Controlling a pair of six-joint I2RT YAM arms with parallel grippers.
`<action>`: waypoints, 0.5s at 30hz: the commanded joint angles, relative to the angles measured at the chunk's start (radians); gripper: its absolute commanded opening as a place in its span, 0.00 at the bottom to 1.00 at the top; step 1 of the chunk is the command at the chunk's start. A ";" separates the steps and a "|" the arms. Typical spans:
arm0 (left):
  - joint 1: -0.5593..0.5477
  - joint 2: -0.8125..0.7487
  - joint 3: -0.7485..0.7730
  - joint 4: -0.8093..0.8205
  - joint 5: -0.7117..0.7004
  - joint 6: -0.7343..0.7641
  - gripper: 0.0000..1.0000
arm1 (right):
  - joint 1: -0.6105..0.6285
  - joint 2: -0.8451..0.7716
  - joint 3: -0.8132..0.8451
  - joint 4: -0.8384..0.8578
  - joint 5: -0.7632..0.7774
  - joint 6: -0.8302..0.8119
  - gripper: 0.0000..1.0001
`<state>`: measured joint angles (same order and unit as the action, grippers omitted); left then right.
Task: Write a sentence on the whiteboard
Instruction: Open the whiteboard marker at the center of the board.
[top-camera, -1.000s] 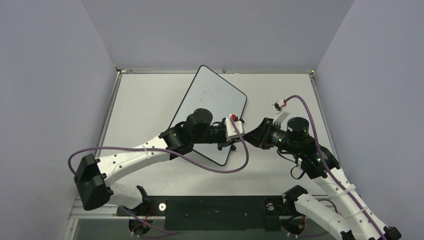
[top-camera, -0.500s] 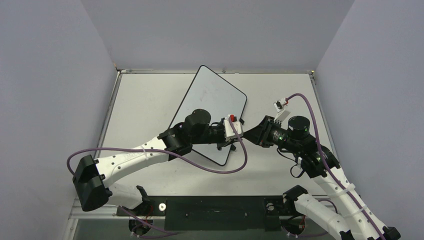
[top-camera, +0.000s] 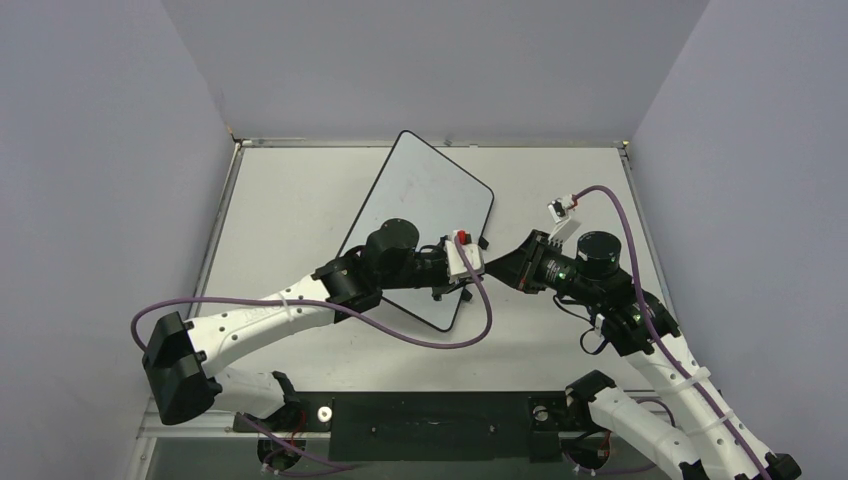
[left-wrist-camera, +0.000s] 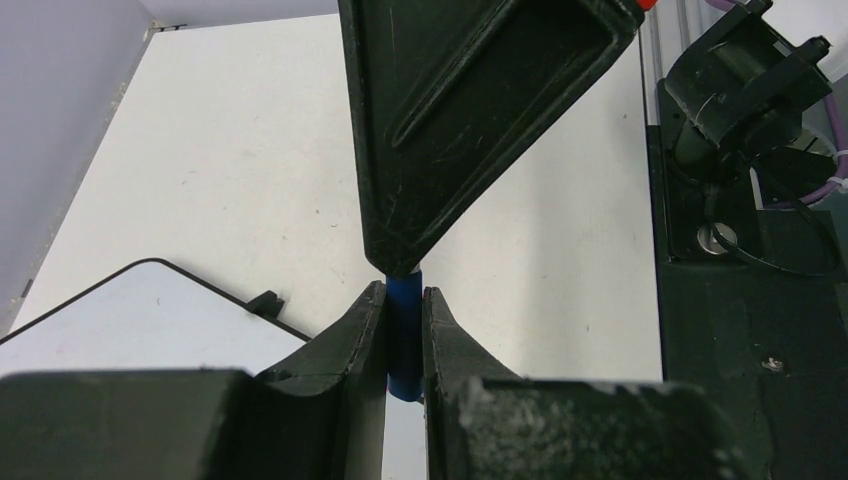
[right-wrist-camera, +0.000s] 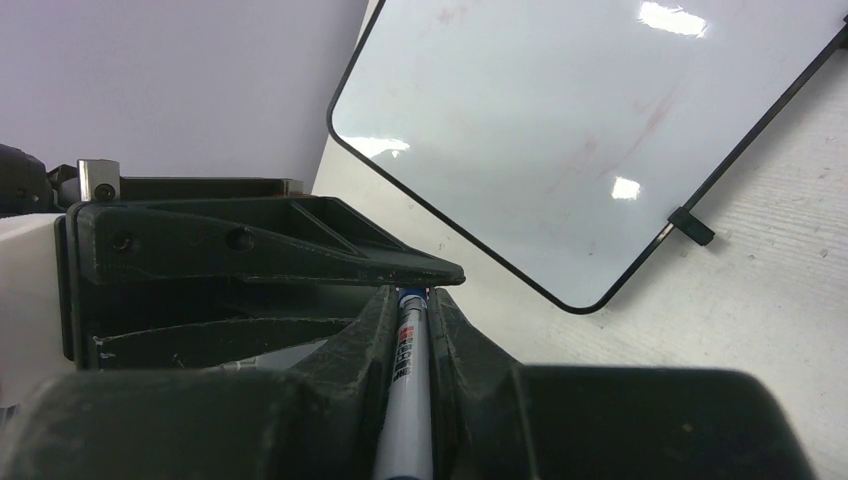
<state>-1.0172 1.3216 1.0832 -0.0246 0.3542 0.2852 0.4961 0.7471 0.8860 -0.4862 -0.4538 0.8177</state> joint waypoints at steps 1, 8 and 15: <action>-0.004 -0.058 -0.002 0.036 0.021 0.028 0.00 | -0.016 -0.007 0.014 0.014 0.055 -0.005 0.00; -0.006 -0.123 -0.055 -0.025 -0.082 0.049 0.00 | -0.064 0.007 0.050 -0.058 0.098 0.007 0.00; -0.004 -0.233 -0.167 -0.006 -0.142 0.001 0.00 | -0.126 0.029 0.080 -0.094 0.084 -0.004 0.00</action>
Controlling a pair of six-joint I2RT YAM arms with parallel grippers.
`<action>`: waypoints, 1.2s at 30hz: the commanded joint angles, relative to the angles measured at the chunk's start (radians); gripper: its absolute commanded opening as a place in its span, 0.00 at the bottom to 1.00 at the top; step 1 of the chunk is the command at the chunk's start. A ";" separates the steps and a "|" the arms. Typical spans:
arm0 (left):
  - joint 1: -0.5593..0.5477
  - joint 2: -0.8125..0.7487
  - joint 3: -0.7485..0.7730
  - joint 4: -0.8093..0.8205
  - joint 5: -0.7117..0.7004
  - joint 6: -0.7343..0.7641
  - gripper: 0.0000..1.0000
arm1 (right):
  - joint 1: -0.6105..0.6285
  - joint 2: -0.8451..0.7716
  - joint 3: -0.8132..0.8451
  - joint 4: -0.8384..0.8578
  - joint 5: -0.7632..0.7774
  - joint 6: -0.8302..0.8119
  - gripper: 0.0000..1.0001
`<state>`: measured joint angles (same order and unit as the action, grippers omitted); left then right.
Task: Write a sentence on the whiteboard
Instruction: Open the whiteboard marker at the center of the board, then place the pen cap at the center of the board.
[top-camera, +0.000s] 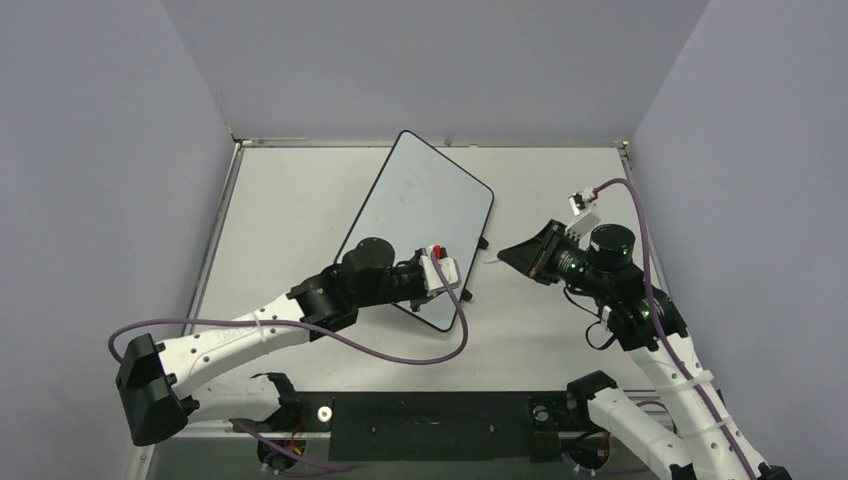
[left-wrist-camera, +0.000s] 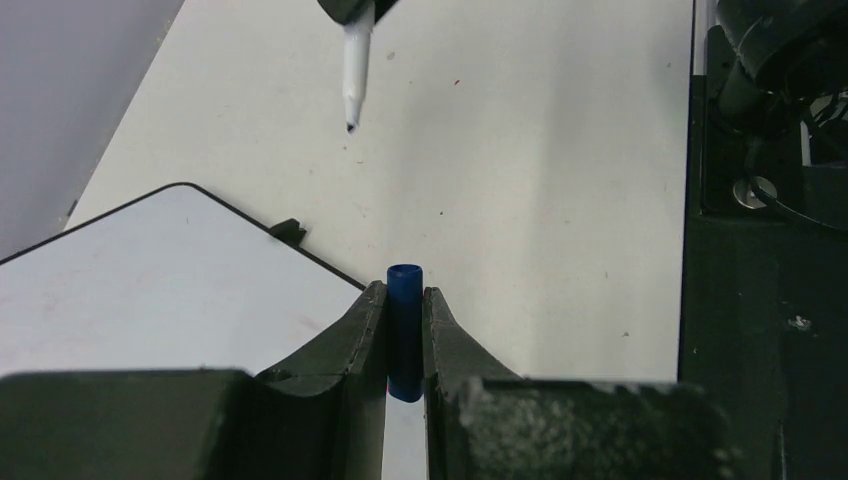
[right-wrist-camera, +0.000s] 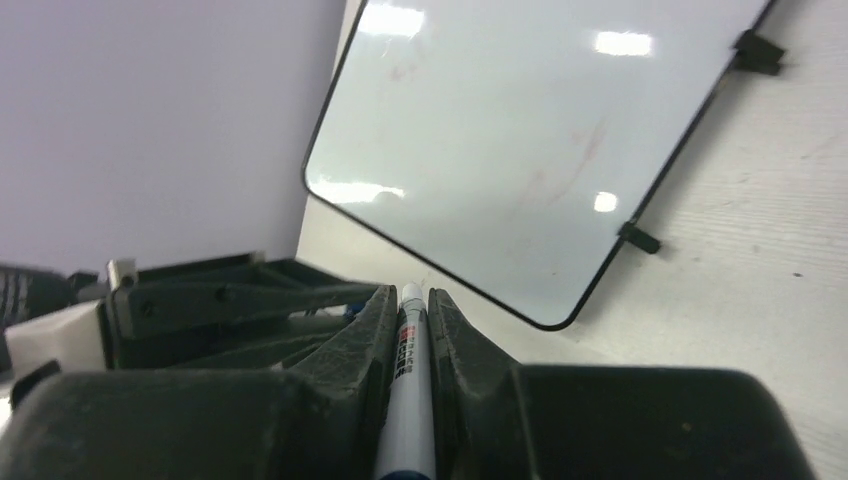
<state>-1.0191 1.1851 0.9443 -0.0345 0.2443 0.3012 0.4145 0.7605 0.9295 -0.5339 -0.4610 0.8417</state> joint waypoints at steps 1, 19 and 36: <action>-0.003 -0.117 -0.047 0.002 -0.045 -0.028 0.00 | -0.049 0.017 0.040 -0.047 0.089 -0.029 0.00; -0.001 -0.439 -0.208 -0.248 -0.787 -0.508 0.00 | -0.097 -0.005 0.044 -0.063 0.090 -0.073 0.00; 0.510 -0.401 -0.350 -0.444 -0.913 -0.953 0.00 | -0.096 -0.041 0.004 -0.075 0.102 -0.060 0.00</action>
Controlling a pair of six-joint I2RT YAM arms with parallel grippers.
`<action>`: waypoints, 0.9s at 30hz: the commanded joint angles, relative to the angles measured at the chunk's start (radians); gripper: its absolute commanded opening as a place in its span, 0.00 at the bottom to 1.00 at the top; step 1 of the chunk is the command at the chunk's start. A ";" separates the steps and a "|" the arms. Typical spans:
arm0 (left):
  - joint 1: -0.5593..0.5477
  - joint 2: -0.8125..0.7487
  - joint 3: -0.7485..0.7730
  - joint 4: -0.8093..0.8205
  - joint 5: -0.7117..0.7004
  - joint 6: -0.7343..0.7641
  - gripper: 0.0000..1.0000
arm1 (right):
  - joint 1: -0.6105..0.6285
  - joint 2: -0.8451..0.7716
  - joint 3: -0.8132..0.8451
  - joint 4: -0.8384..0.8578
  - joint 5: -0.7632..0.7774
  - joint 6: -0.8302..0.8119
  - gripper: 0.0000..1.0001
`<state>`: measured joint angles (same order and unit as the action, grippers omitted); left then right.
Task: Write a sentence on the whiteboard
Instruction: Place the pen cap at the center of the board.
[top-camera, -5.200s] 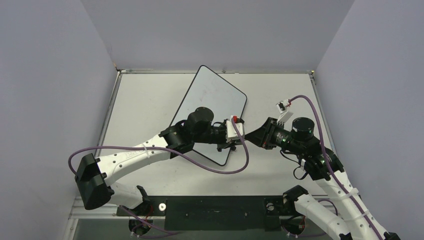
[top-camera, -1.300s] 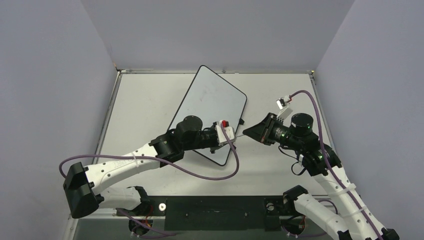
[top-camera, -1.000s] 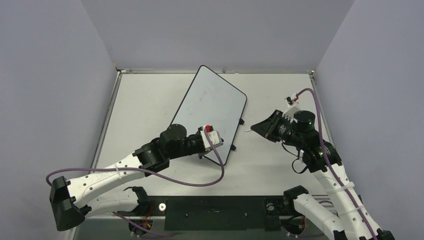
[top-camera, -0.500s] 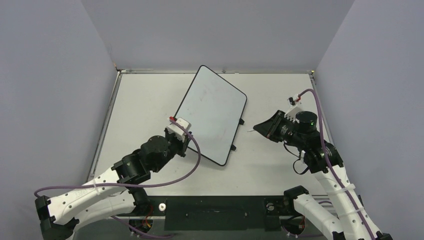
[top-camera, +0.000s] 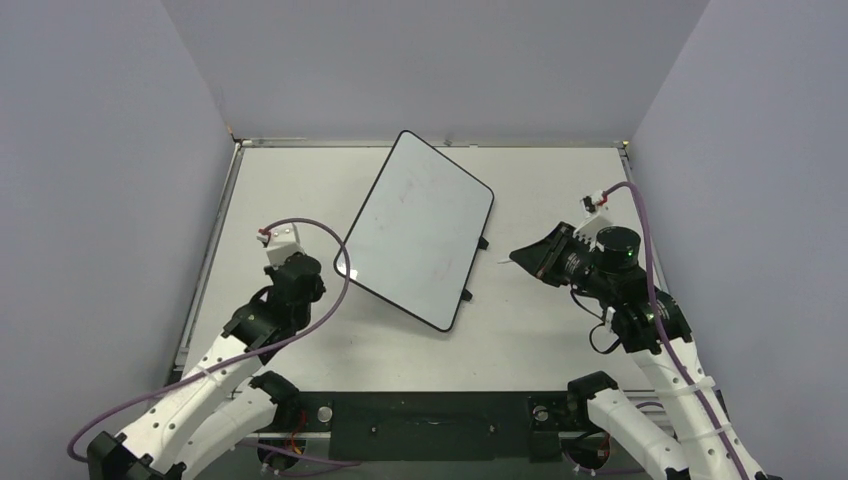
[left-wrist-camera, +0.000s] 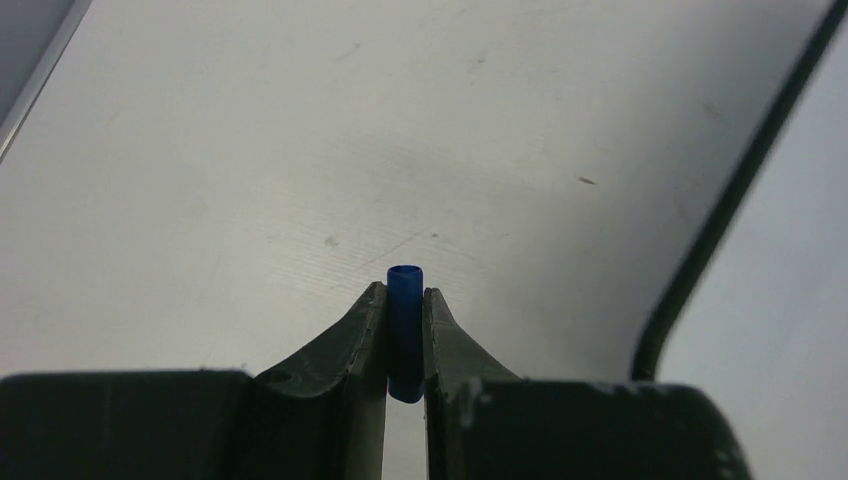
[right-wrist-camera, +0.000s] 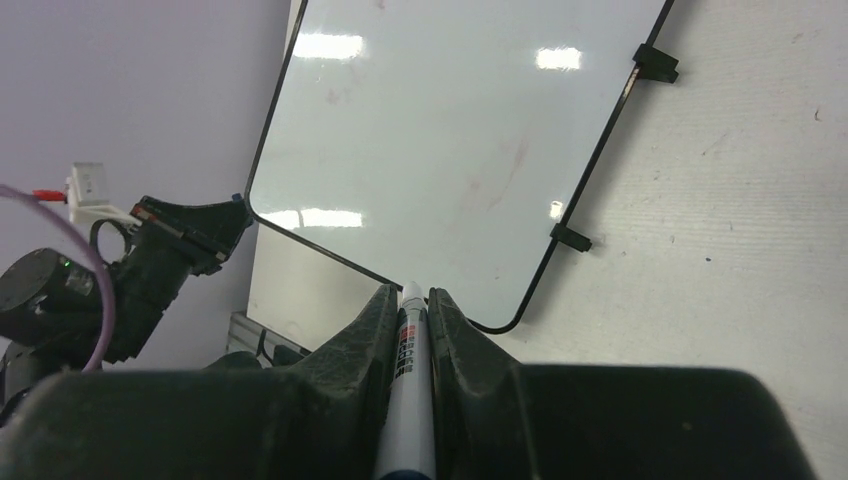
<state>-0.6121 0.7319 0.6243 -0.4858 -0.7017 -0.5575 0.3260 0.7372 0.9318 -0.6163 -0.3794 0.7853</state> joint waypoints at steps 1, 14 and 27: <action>0.121 0.061 -0.051 0.035 0.048 -0.102 0.00 | -0.008 -0.020 -0.003 0.008 0.020 -0.003 0.00; 0.270 0.137 -0.161 0.238 0.205 -0.128 0.01 | -0.007 -0.023 -0.034 0.007 0.033 -0.016 0.00; 0.331 0.129 -0.225 0.307 0.250 -0.137 0.29 | -0.007 -0.021 -0.048 0.009 0.038 -0.025 0.00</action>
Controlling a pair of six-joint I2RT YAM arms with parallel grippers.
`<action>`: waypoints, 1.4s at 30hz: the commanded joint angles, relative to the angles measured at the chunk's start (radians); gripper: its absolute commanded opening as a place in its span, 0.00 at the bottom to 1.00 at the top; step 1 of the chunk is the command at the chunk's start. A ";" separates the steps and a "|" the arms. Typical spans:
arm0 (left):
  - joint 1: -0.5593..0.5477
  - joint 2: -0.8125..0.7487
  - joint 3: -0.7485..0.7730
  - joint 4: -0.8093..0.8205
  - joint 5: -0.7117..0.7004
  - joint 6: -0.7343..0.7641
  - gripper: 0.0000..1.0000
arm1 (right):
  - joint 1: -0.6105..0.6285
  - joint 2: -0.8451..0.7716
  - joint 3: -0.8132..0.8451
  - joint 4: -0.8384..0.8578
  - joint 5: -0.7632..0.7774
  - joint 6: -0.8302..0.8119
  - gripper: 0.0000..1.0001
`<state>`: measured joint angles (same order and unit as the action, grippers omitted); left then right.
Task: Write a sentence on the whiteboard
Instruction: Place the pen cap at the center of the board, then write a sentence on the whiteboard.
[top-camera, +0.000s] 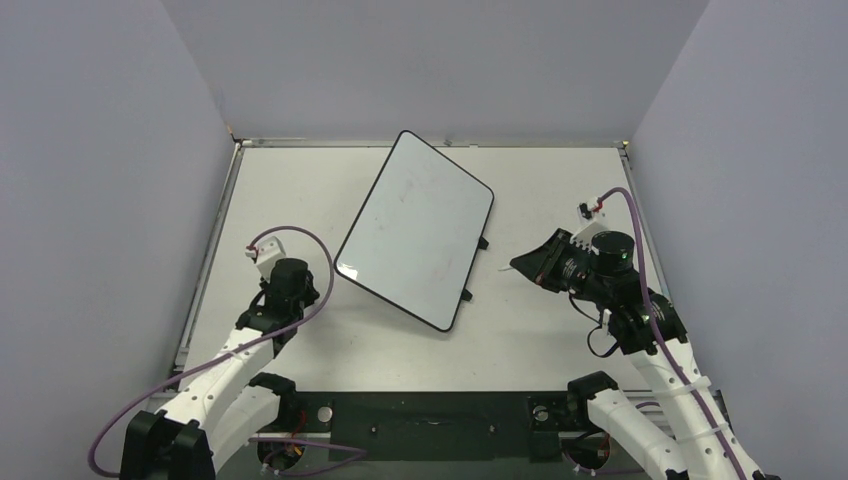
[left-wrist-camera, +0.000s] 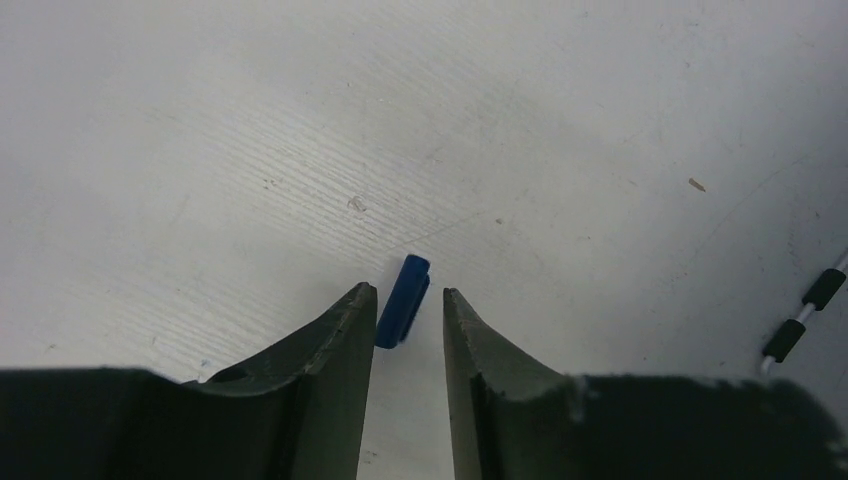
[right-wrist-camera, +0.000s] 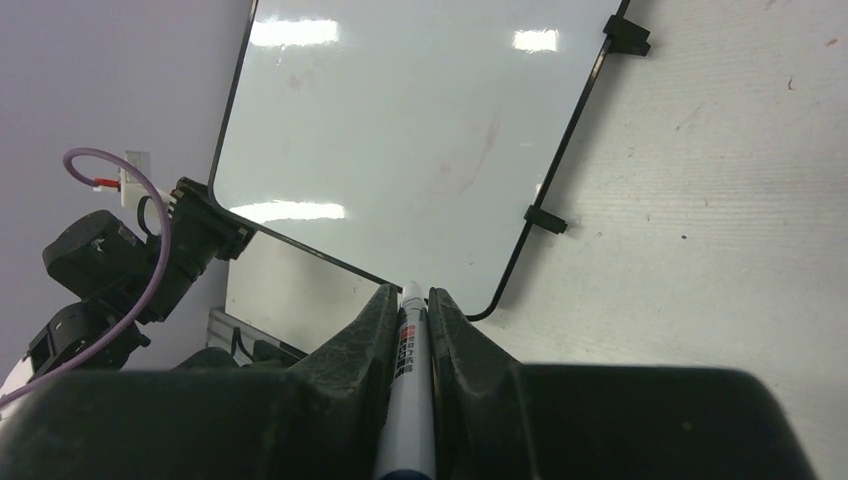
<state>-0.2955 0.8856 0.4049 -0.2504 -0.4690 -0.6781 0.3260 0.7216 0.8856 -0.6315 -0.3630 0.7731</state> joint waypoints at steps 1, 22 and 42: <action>0.018 -0.029 -0.009 0.072 0.020 -0.016 0.33 | -0.008 -0.004 -0.004 0.023 0.023 -0.013 0.00; 0.028 -0.205 0.177 -0.050 0.019 0.131 0.43 | -0.008 -0.006 -0.011 0.021 0.035 -0.035 0.00; 0.028 0.217 0.480 0.278 0.510 0.398 0.43 | -0.008 -0.008 -0.021 0.013 0.015 -0.060 0.00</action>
<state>-0.2729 1.0302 0.7837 -0.1001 -0.1196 -0.3706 0.3260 0.7216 0.8753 -0.6346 -0.3454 0.7372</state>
